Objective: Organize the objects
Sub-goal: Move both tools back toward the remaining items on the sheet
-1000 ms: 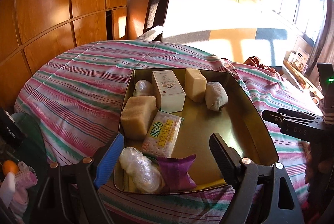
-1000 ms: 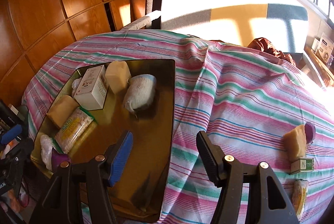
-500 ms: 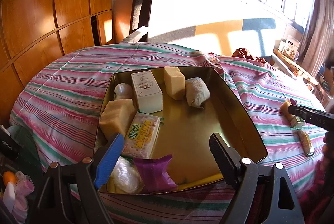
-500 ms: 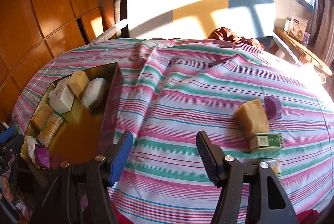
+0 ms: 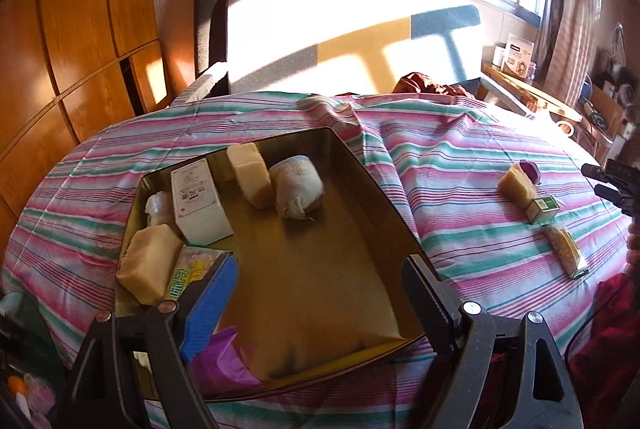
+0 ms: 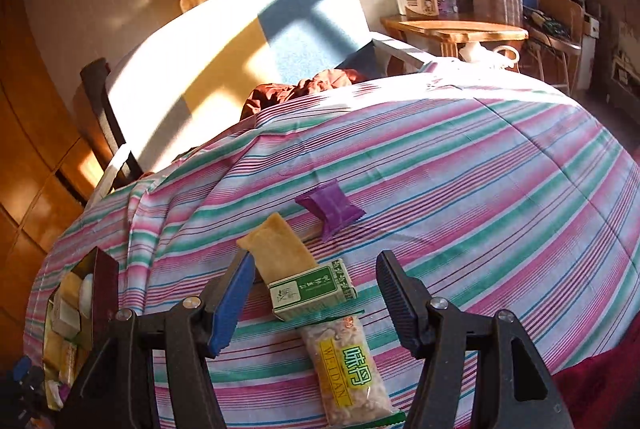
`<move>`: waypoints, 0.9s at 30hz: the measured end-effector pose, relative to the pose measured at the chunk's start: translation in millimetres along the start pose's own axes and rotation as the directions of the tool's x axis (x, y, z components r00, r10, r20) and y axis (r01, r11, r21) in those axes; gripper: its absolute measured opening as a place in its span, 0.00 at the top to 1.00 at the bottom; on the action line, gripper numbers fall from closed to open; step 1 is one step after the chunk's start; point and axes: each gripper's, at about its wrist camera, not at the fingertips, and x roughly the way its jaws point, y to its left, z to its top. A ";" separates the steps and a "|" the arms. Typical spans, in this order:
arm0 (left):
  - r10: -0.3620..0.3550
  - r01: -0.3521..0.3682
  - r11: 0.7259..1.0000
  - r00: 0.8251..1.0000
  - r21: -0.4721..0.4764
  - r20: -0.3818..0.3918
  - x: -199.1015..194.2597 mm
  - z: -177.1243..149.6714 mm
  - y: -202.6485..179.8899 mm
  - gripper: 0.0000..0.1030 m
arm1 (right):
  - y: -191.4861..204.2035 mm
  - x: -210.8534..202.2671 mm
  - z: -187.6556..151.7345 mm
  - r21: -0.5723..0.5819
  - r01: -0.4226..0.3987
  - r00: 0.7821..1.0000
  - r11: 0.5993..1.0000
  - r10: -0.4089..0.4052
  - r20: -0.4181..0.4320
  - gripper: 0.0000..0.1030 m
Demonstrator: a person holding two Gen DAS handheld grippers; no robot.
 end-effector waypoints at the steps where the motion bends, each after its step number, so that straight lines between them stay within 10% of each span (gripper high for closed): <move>1: -0.007 0.007 1.000 1.000 0.013 -0.005 2.9 1.2 -6.6 0.18 | -9.5 0.9 1.8 0.056 -0.020 1.000 0.998 0.020 -0.003 0.38; 27: -0.303 0.351 0.905 0.929 0.240 -0.213 86.1 28.5 -182.4 0.23 | -53.4 4.1 1.0 0.321 -0.159 0.986 0.934 0.167 0.002 0.38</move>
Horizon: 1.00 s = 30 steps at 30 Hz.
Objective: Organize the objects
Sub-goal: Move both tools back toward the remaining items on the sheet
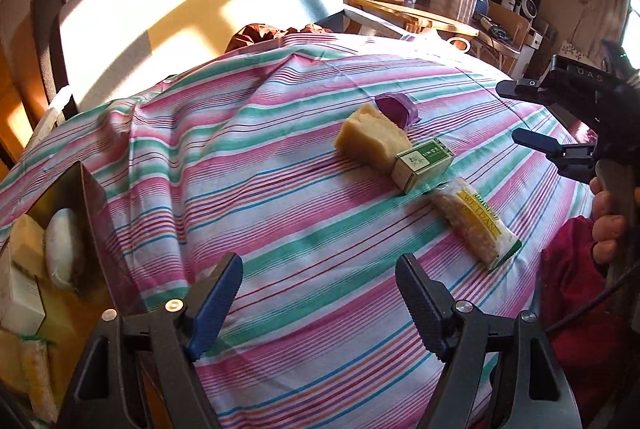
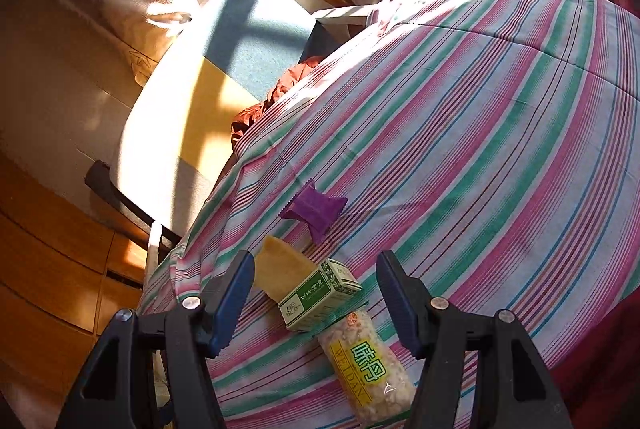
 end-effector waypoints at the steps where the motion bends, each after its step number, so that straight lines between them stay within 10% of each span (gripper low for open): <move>1: -0.014 0.014 1.000 1.000 -0.014 -0.012 4.7 5.3 0.1 0.23 | -0.2 0.1 -0.3 0.001 -0.002 1.000 1.000 0.002 -0.002 0.38; 8: -0.111 0.099 0.983 0.991 -0.156 -0.072 39.4 51.7 0.1 0.23 | 0.9 2.8 -0.7 0.001 -0.023 1.000 1.000 0.023 -0.018 0.38; 21: -0.104 0.018 0.913 0.976 -0.409 -0.190 132.3 109.6 -6.5 0.15 | -2.5 6.1 0.4 0.030 -0.078 0.996 0.996 0.079 -0.036 0.37; 27: -0.080 -0.006 0.918 0.976 -0.396 -0.201 152.5 118.9 -18.4 0.14 | -6.0 7.2 1.0 0.051 -0.094 0.995 0.994 0.096 -0.040 0.37; 30: -0.043 -0.015 0.947 0.984 -0.321 -0.172 151.6 116.2 -24.7 0.30 | -8.1 6.8 1.3 0.060 -0.091 0.995 0.994 0.094 -0.035 0.37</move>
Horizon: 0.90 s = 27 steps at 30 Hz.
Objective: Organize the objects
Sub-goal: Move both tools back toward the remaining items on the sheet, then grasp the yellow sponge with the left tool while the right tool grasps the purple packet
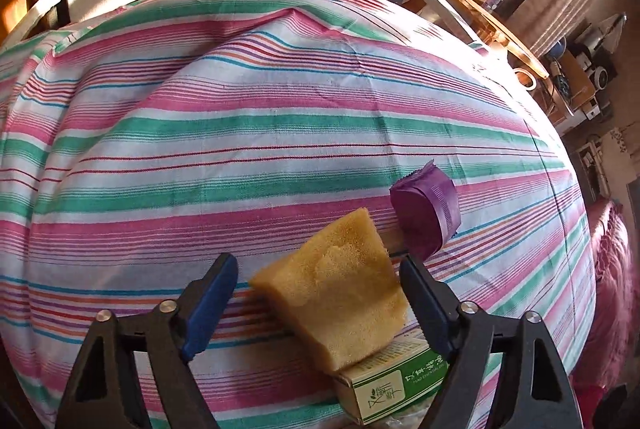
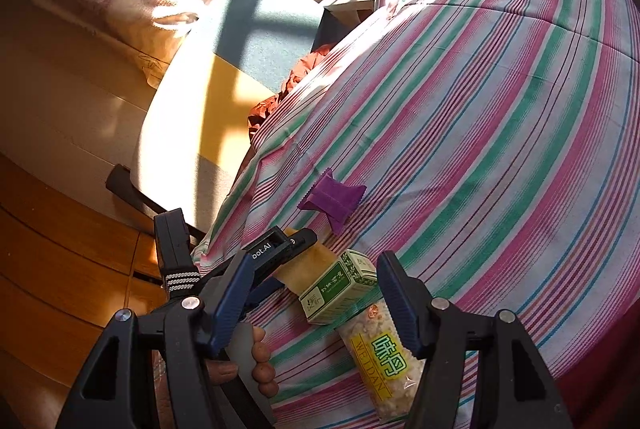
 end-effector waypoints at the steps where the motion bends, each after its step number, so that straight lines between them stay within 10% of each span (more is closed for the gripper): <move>1: -0.023 0.022 0.999 1.000 0.028 0.010 -1.7 -1.5 0.2 0.38 | -0.3 -0.1 0.0 0.001 0.000 1.000 1.000 0.000 0.001 0.37; 18: 0.045 -0.070 0.962 0.994 0.265 0.101 -94.6 -117.5 76.4 0.44 | 10.9 8.6 -4.1 -0.074 0.077 0.997 0.994 -0.079 -0.024 0.37; 27: 0.041 -0.081 0.969 0.985 0.232 0.170 -89.0 -134.8 87.1 0.44 | 16.6 12.7 -8.1 -0.126 0.161 0.986 0.979 -0.165 -0.019 0.37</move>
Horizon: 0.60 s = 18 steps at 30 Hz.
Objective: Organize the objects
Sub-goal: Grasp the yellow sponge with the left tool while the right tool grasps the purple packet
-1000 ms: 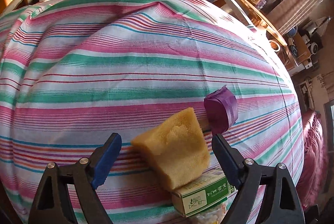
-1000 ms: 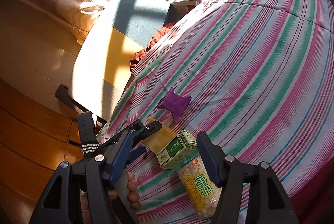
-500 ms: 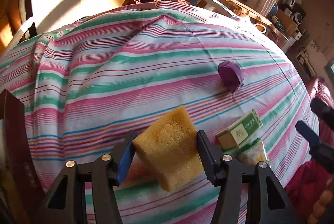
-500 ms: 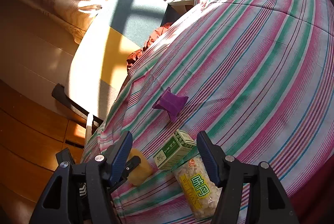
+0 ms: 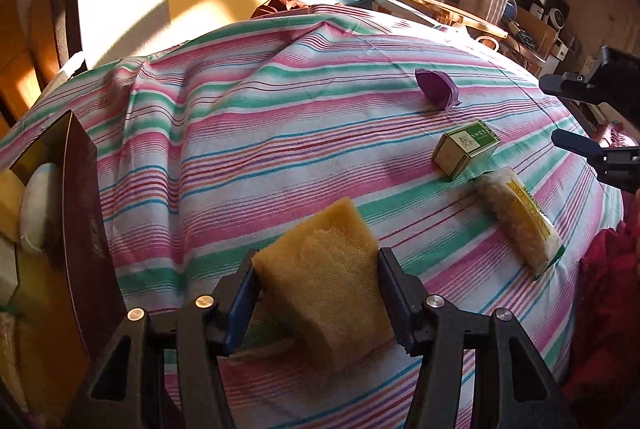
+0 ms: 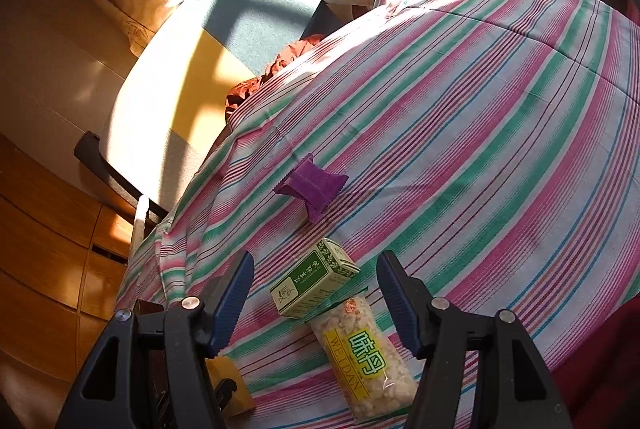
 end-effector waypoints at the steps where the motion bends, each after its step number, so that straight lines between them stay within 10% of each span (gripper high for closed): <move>1: 0.002 -0.002 1.000 1.000 0.001 0.002 0.4 -0.3 -0.3 0.44 | 0.6 0.0 -0.1 -0.004 0.008 1.000 1.000 -0.008 0.002 0.37; 18: -0.029 0.031 0.999 0.999 -0.042 0.043 2.8 -7.0 5.2 0.40 | 7.2 10.8 -2.2 -0.050 0.059 0.998 0.997 -0.060 -0.033 0.37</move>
